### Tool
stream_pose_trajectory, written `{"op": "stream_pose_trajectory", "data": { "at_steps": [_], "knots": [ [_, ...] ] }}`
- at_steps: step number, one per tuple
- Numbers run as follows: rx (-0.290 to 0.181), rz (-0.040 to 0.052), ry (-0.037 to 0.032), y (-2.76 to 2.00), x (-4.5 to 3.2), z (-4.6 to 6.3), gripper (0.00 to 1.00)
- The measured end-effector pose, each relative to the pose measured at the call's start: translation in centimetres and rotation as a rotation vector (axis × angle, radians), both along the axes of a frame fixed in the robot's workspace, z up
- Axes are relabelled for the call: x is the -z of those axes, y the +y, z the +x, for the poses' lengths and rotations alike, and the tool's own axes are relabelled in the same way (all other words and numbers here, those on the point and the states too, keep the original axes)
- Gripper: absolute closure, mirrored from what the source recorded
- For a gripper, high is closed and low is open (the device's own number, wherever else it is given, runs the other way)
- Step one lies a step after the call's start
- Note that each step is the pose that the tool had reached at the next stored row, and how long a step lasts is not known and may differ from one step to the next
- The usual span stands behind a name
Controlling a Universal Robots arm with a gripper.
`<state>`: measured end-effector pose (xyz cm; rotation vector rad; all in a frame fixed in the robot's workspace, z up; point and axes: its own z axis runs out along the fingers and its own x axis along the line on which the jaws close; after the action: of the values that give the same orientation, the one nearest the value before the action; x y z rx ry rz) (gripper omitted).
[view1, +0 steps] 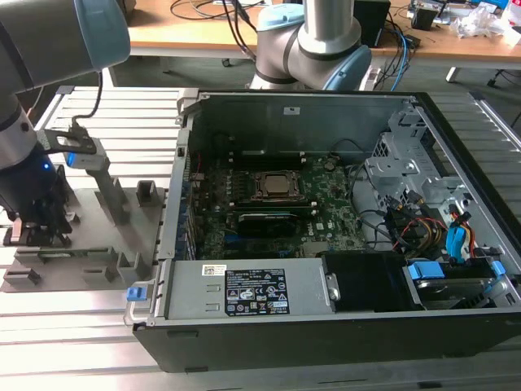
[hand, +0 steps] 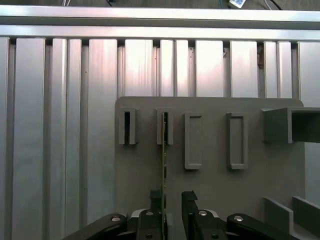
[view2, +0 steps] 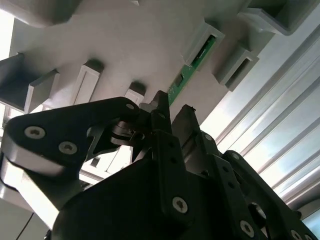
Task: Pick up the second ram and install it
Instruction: 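Pick up the second ram and move it above second insertion slot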
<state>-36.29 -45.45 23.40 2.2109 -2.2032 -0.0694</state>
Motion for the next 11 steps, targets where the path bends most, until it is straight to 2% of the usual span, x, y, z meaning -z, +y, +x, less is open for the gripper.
{"op": "stream_pose_trajectory", "data": {
  "at_steps": [2, 4, 5, 6, 11],
  "knots": [
    [0.000, -0.0001, 0.0000, -0.10, 0.49, 0.0, 0.70],
    [0.000, -0.0001, 0.0001, -0.52, 1.31, 0.0, 0.70],
    [0.000, 0.0096, 0.0002, -0.68, 2.63, 0.0, 0.70],
    [0.000, 0.0181, 0.0000, -0.68, 2.92, -0.1, 0.70],
    [0.000, 0.0195, 0.0003, -0.69, 3.26, -0.5, 0.70]
  ]
}}
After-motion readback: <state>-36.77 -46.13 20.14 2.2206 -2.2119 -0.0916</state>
